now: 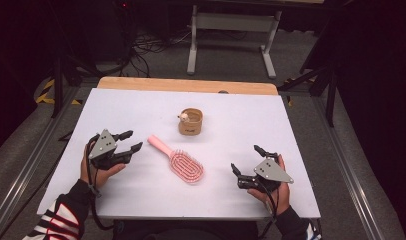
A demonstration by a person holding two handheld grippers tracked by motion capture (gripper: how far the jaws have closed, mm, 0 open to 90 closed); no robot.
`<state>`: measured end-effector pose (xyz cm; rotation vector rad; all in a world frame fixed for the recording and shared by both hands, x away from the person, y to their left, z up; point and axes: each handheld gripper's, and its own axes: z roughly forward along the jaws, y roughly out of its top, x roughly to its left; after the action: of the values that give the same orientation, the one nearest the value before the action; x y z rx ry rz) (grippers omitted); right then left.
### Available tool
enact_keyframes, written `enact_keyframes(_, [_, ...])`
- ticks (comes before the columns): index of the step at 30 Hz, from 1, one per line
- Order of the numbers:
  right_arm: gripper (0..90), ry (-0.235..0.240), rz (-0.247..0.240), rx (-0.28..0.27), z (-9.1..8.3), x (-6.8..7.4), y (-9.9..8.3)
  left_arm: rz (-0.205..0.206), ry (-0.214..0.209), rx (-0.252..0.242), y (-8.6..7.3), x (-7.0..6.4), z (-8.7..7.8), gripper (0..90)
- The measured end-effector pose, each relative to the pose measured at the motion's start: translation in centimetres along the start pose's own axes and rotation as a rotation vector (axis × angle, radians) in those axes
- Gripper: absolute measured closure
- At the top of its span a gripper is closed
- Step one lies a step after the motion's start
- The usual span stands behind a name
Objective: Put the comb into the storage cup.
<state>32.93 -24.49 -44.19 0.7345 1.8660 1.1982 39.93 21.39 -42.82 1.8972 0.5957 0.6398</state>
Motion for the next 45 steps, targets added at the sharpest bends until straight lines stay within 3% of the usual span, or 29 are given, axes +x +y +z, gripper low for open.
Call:
enact_keyframes(2, [8.3, -0.007, -0.004, 0.006, 0.1, 0.0, -0.1, 0.014, 0.002, 0.029, 0.6, 0.1, 1.1, 63.9])
enact_keyframes(6, [8.5, -0.007, 0.008, 0.016, 0.2, -0.1, -0.2, 0.081, 0.007, 0.131, 1.7, 0.1, 3.6, 88.3])
enact_keyframes(7, [8.5, -0.003, 0.007, 0.019, 0.2, -0.1, -0.3, 0.073, -0.004, 0.152, 1.8, 0.1, 4.2, 90.0])
enact_keyframes(15, [9.2, 0.026, 0.032, 0.042, 0.5, 0.0, -0.4, 0.049, -0.036, 0.277, 1.8, -0.1, 8.6, 90.0])
enact_keyframes(21, [9.5, 0.026, 0.033, 0.055, 0.6, 0.0, -0.5, 0.045, -0.057, 0.354, 1.4, -0.3, 10.6, 90.0])
enact_keyframes(25, [9.5, 0.029, 0.032, 0.059, 0.7, 0.1, -0.5, 0.113, -0.038, 0.399, 1.4, -0.8, 11.2, 90.0])
enact_keyframes(30, [9.7, 0.028, 0.015, 0.071, 0.8, 0.3, -0.5, 0.112, -0.058, 0.42, 1.5, -0.8, 11.3, 90.0])
enact_keyframes(39, [10.0, 0.034, 0.005, 0.096, 1.0, 0.4, -0.6, 0.169, -0.093, 0.498, 1.9, -1.8, 11.8, 90.0])
enact_keyframes(43, [10.0, 0.042, 0.006, 0.106, 1.0, 0.5, -0.7, 0.17, -0.103, 0.548, 1.8, -1.4, 11.3, 90.0])
enact_keyframes(45, [10.1, 0.043, 0.002, 0.111, 1.1, 0.4, -0.7, 0.159, -0.111, 0.551, 1.5, -1.2, 10.9, 90.0])
